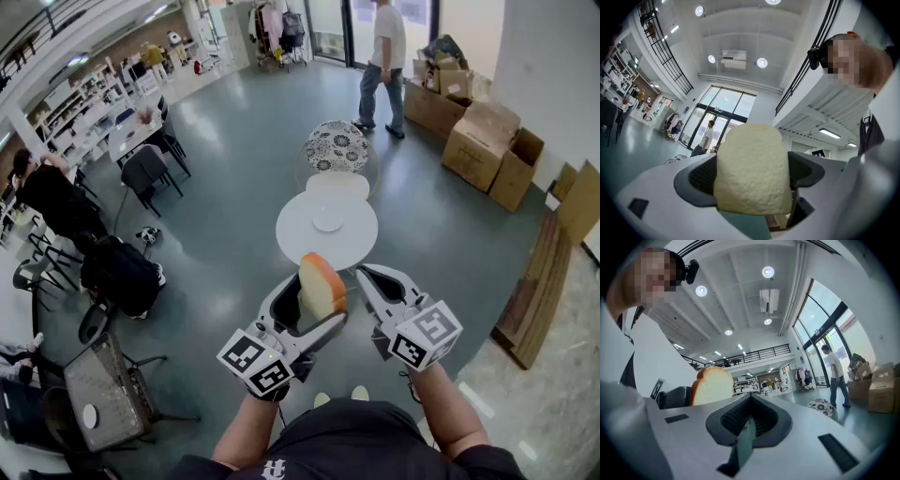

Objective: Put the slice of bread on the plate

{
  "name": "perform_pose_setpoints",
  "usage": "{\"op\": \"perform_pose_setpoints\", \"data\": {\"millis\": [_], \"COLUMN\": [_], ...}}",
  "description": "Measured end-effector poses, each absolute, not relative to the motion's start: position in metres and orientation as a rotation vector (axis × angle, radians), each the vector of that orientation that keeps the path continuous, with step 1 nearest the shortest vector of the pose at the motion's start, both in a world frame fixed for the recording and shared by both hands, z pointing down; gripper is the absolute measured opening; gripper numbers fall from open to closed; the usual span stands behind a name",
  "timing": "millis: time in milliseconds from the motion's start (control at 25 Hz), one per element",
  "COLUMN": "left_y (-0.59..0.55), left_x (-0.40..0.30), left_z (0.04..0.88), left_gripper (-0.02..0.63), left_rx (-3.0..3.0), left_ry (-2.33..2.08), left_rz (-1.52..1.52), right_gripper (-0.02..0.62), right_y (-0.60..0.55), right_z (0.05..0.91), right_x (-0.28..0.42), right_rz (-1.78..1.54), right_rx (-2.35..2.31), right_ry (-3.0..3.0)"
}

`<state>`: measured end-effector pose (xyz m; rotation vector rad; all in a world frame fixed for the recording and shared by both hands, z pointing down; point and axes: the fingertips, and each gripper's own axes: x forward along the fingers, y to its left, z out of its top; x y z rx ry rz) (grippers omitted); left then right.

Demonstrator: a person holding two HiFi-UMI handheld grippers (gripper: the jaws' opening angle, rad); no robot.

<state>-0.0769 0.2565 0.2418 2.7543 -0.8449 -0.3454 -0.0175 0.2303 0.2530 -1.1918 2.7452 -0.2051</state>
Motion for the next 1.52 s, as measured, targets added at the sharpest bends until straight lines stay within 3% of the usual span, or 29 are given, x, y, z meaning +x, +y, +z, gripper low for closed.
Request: {"op": "perform_pose_setpoints", "data": {"millis": [880,1520], "left_y": [0.245,0.207], "left_x": [-0.063,-0.017], "left_z": [0.255,0.253], "left_gripper": [0.48,0.48], "left_rx": [2.773,2.77], "left_ry": [-0.854,-0.942], "left_rz": [-0.328,-0.301], "right_gripper": [0.008,0.008], "right_y": [0.22,0.188], "right_z": [0.268,0.26], "right_x": [-0.003,0.048], "right_rz": [-0.227,-0.237], "right_rx": [-1.235,-1.193], "right_ry": [2.707,2.684]}}
